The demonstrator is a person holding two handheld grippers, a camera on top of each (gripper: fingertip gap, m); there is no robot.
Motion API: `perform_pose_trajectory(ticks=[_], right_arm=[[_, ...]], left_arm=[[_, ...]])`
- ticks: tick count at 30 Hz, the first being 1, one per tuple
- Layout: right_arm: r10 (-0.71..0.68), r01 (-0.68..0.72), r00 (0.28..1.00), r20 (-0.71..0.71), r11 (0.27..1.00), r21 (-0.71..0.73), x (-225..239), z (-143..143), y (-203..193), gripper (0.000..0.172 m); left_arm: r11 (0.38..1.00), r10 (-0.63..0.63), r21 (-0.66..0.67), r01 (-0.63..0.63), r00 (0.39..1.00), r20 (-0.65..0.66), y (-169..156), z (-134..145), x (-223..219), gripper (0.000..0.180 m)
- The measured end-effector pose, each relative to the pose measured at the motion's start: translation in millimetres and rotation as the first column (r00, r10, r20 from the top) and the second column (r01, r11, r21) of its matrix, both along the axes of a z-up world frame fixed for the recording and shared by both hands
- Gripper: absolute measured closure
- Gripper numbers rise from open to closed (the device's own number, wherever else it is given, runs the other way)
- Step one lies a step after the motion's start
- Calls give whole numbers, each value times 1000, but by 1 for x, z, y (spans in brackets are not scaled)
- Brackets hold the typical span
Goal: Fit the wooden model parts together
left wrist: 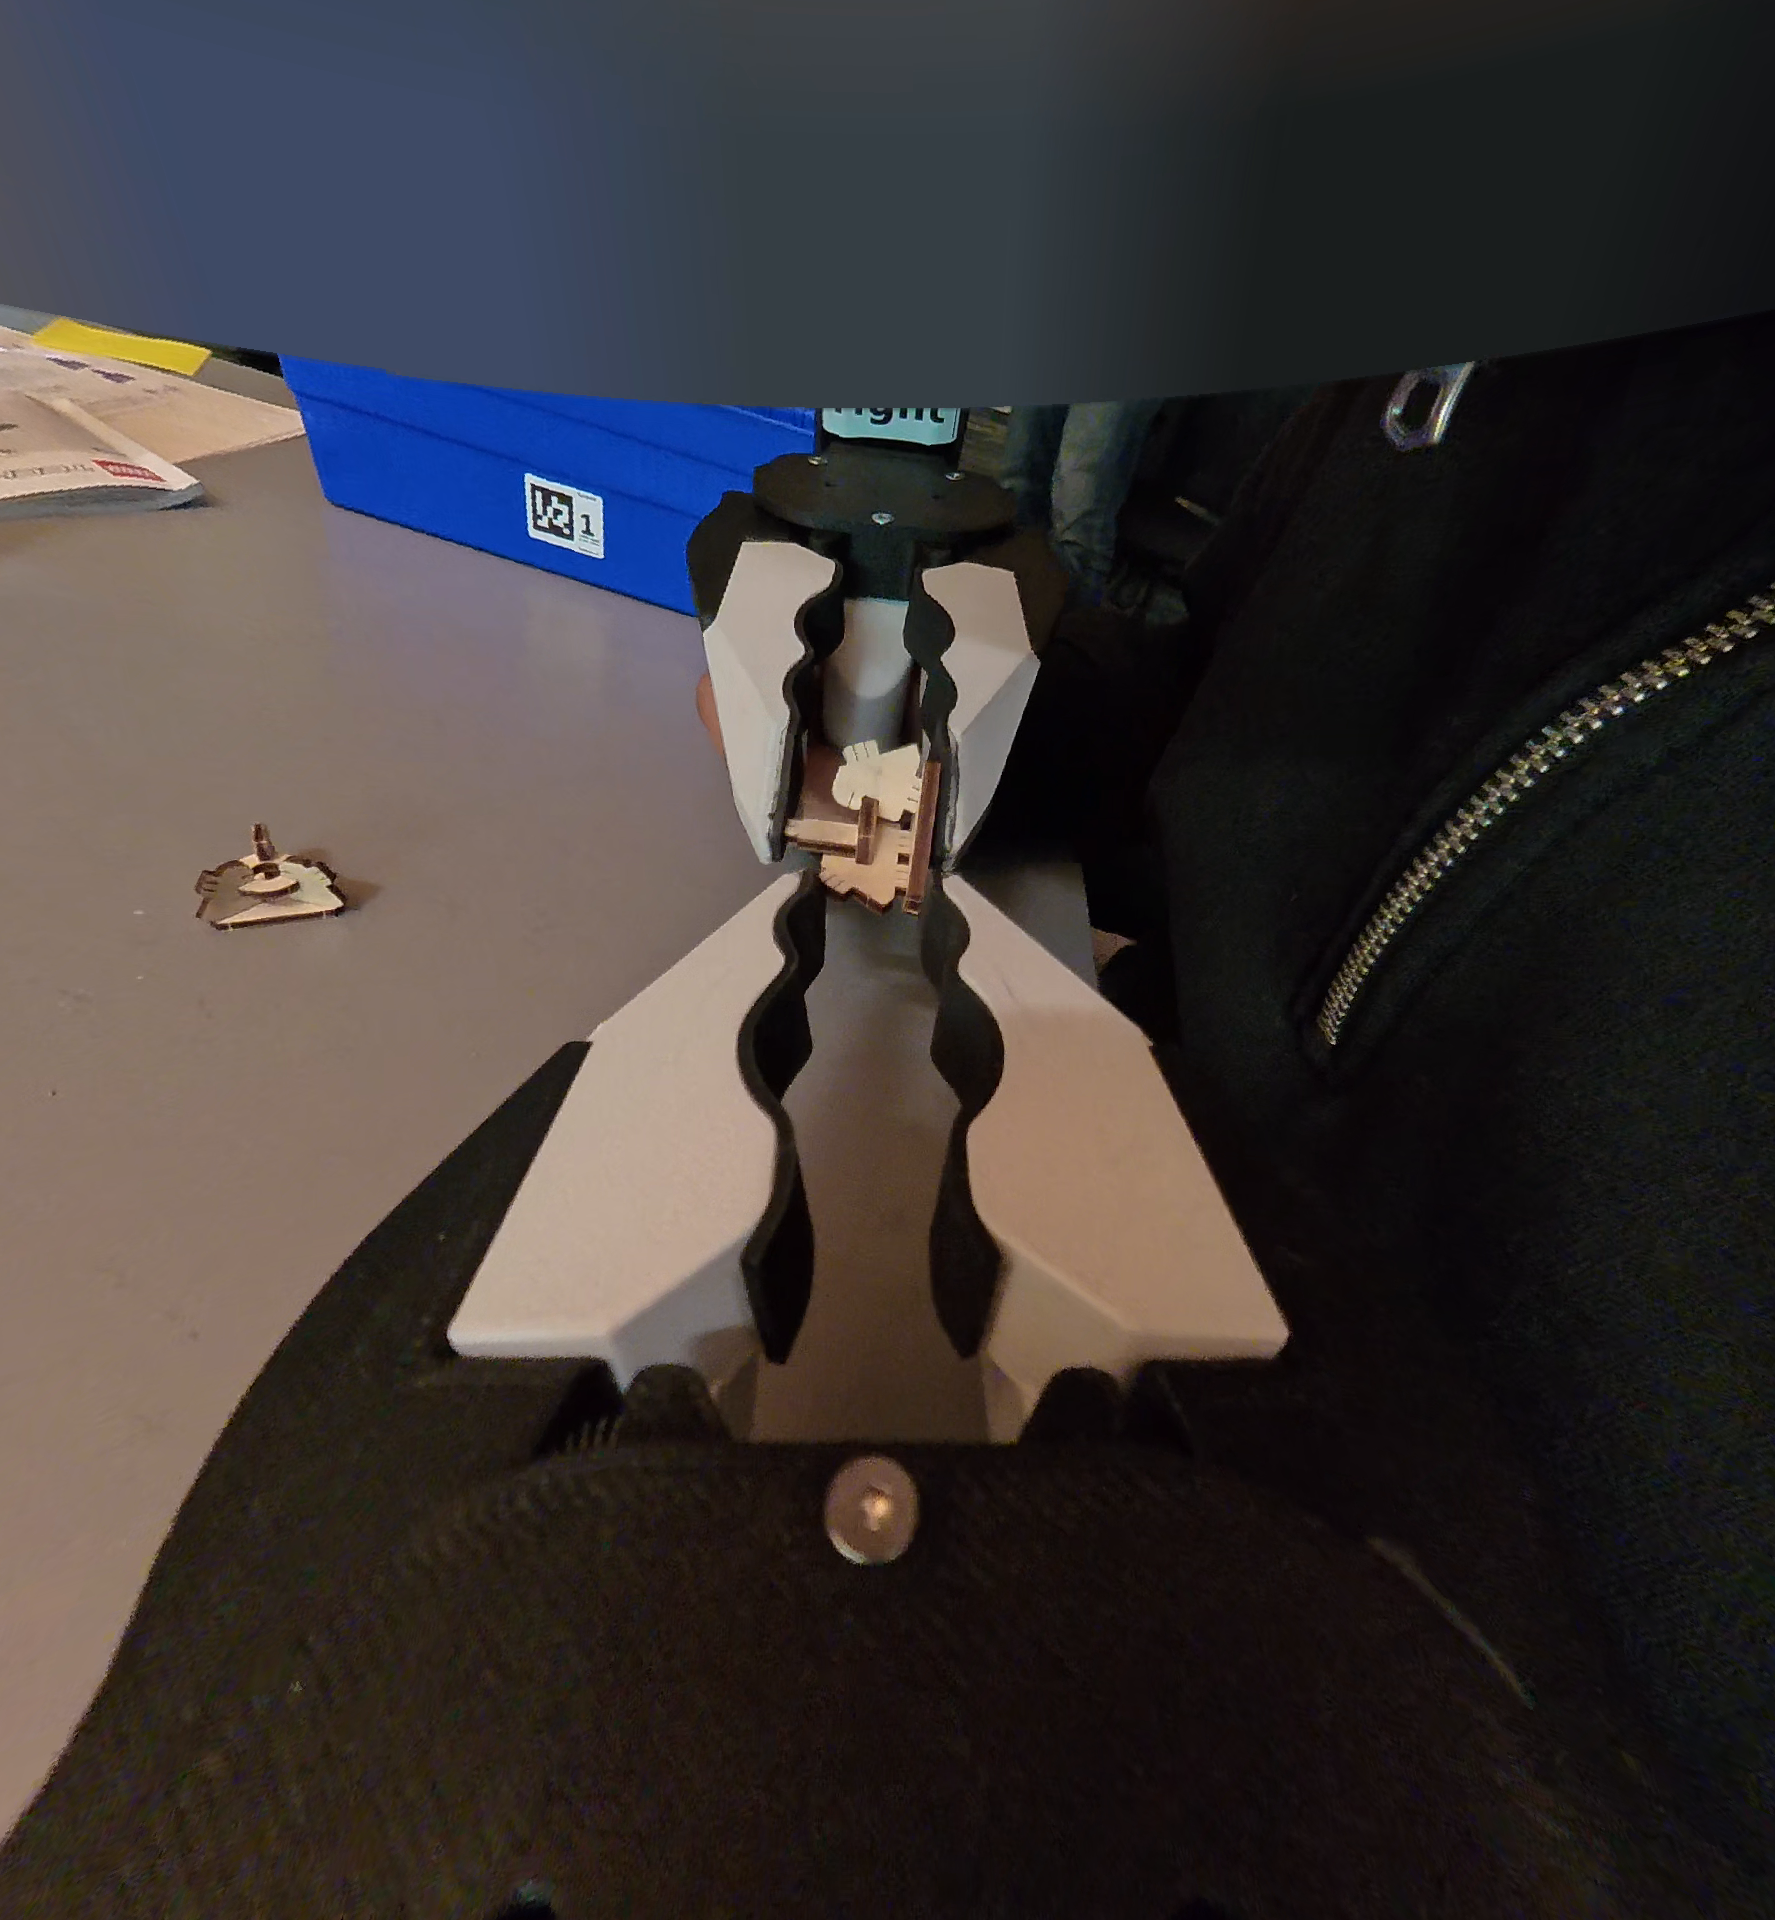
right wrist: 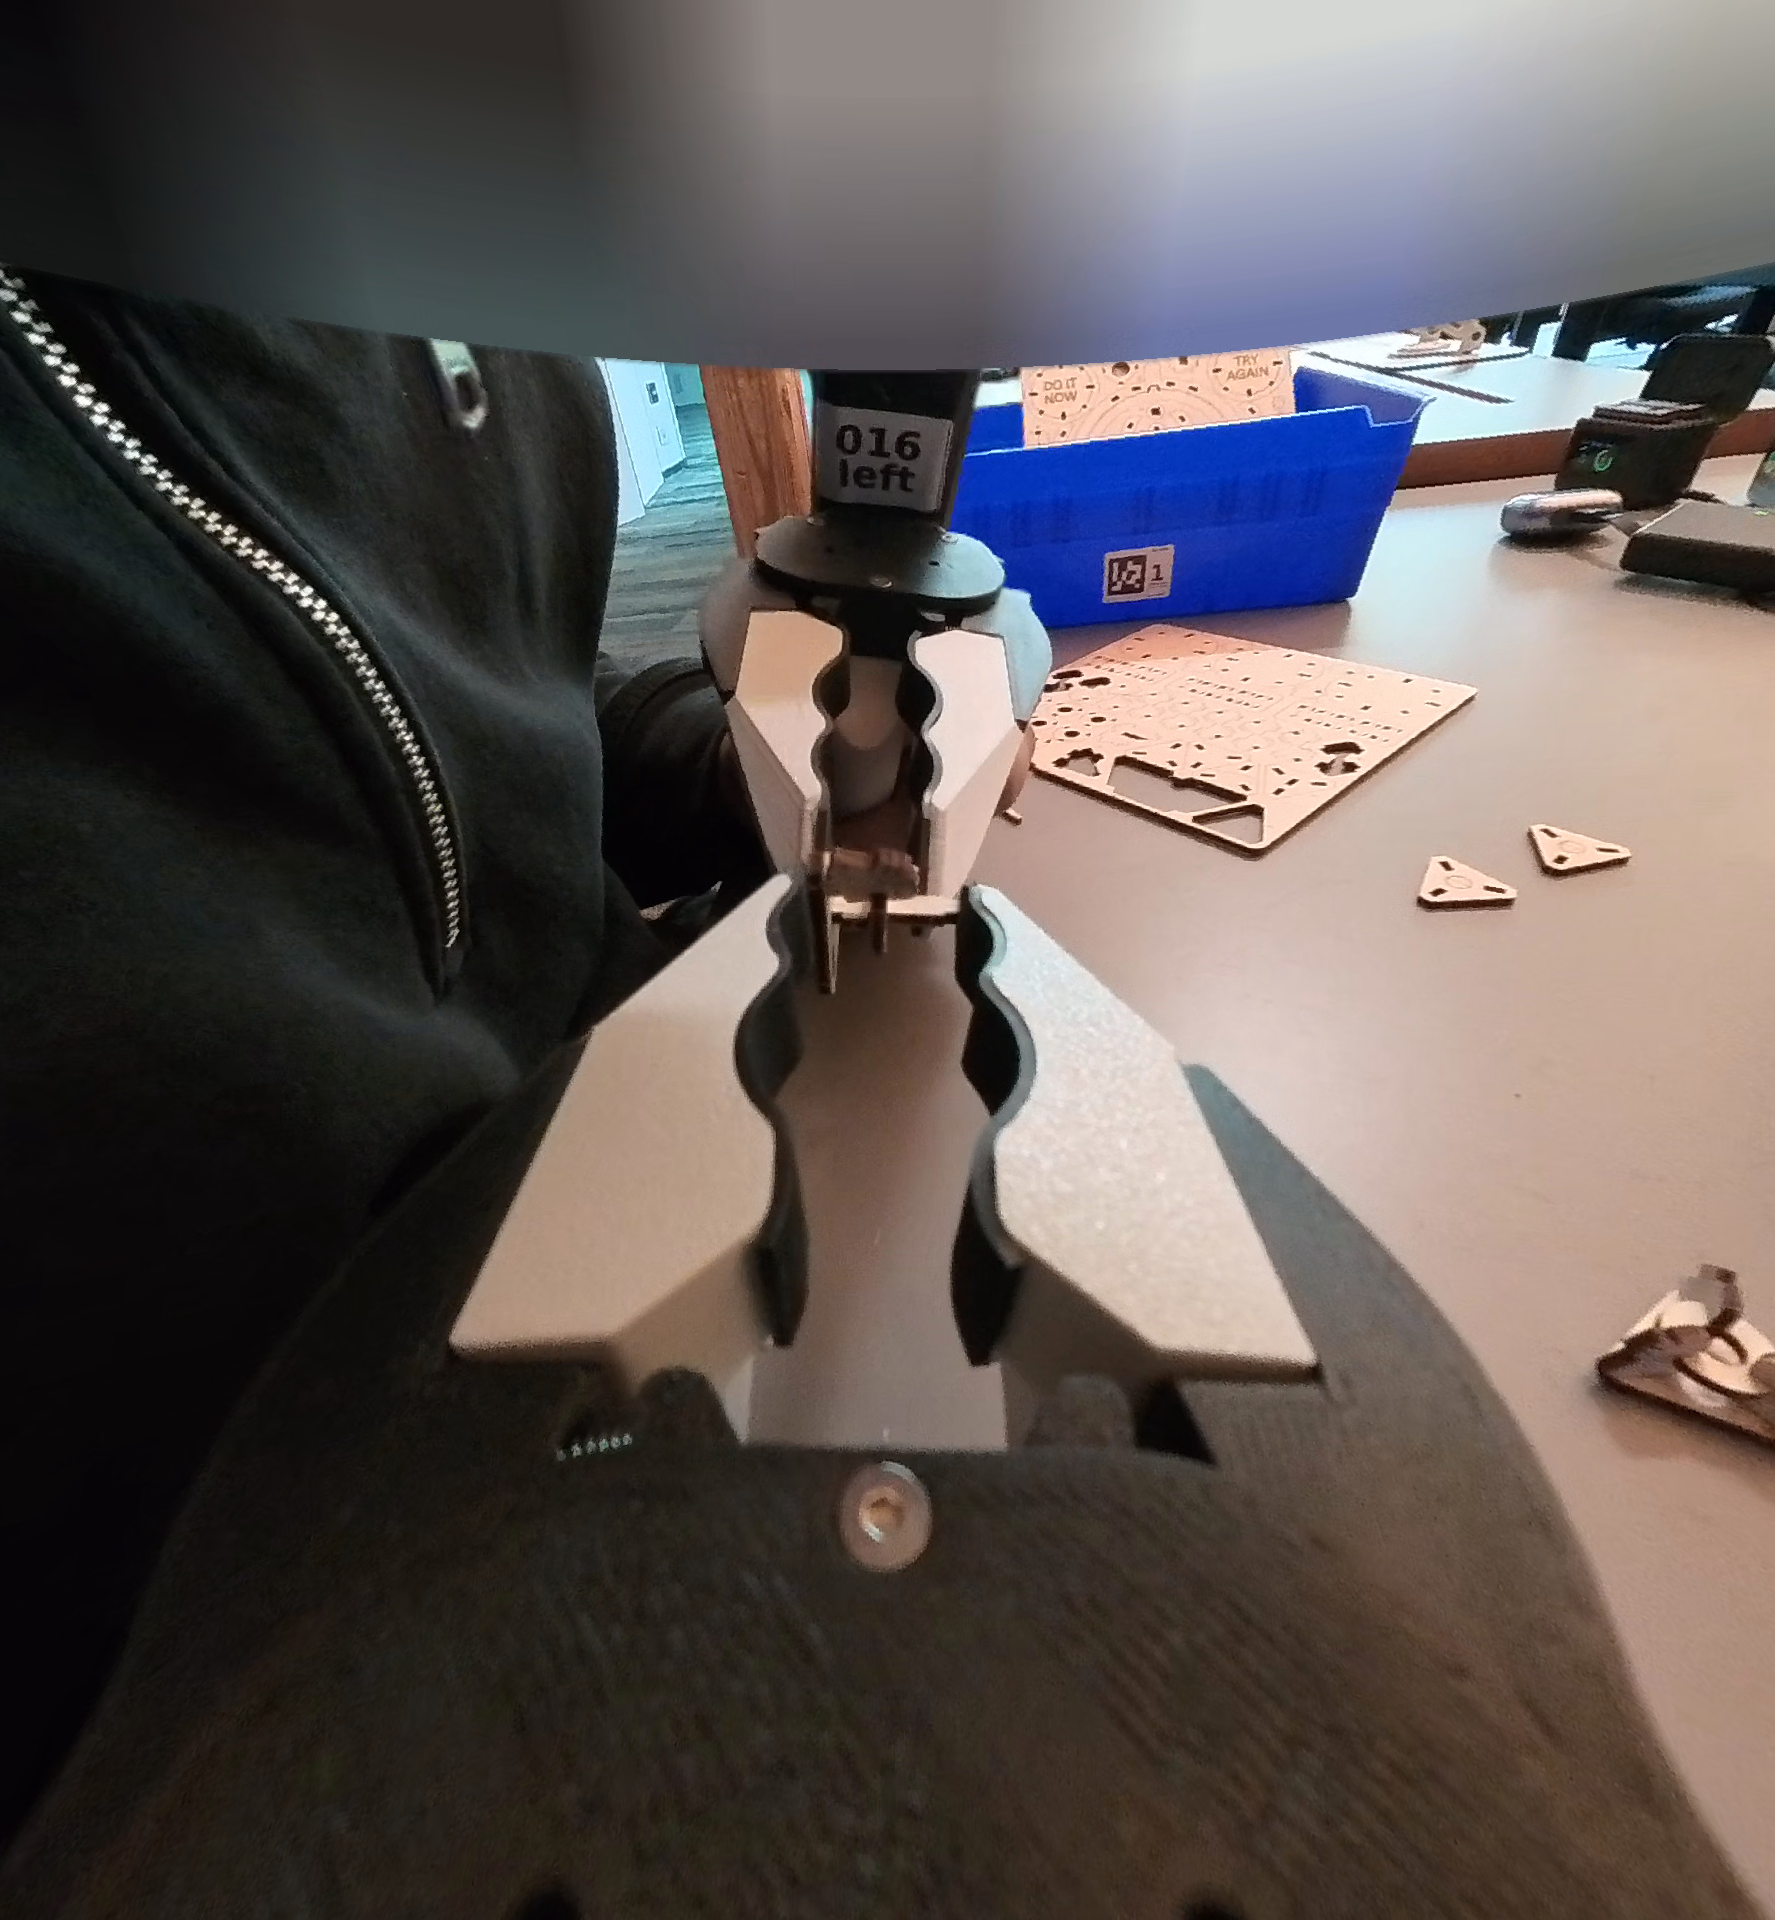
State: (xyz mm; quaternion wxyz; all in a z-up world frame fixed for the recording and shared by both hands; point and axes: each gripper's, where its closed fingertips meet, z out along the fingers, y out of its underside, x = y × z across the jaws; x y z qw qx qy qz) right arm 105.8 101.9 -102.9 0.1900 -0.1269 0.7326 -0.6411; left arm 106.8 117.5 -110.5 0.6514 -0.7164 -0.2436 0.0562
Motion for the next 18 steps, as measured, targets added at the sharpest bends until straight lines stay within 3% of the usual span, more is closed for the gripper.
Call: perform_pose_trajectory(ticks=[9,18], right_arm=[[5,-5,1000,1,1000,7,0,-1,2,147],[43,-43,996,74,999,4,1,3,4,147]], left_arm=[[1000,3,-27,-4,1000,-29,2,-1,1,163],[998,-48,45,47,999,1,4,5,6,157]])
